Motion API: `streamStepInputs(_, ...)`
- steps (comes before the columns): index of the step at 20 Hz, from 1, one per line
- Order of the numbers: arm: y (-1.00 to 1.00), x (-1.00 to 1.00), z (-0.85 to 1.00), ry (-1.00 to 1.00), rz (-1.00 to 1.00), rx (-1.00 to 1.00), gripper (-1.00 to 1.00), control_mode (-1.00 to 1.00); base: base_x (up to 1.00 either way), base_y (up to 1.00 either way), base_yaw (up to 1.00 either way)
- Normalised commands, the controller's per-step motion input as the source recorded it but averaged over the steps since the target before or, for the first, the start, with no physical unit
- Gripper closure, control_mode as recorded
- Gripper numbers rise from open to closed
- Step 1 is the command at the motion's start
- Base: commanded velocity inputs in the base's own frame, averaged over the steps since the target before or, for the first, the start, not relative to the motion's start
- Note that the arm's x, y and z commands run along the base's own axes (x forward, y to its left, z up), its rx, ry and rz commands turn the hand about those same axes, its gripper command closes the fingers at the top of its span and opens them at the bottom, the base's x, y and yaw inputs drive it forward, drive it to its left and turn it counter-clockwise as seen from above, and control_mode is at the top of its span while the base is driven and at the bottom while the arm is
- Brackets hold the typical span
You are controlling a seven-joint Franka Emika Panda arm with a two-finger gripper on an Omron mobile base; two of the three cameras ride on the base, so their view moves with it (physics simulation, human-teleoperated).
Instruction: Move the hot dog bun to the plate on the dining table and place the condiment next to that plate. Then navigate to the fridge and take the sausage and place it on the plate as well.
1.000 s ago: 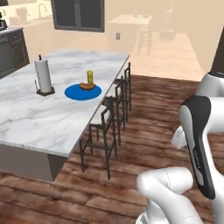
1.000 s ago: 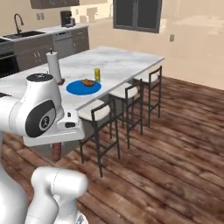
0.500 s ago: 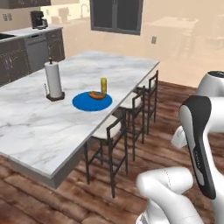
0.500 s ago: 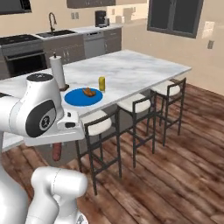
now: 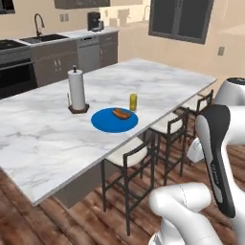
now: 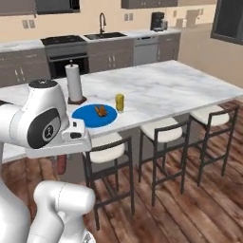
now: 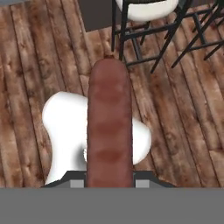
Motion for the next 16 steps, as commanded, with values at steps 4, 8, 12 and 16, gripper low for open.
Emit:
streamStepInputs(4,0.0,0.0,0.0,0.0,0.0,0.0,1.0,1.0,0.38,-0.58,0.49)
streamStepInputs(8,0.0,0.0,0.0,0.0,0.0,0.0,1.0,1.0,0.23,-0.58,0.51)
streamStepInputs(12,0.0,0.0,0.0,0.0,0.0,0.0,1.0,1.0,0.25,-0.53,0.49)
streamStepInputs(16,0.0,0.0,0.0,0.0,0.0,0.0,1.0,1.0,0.3,-0.48,0.48)
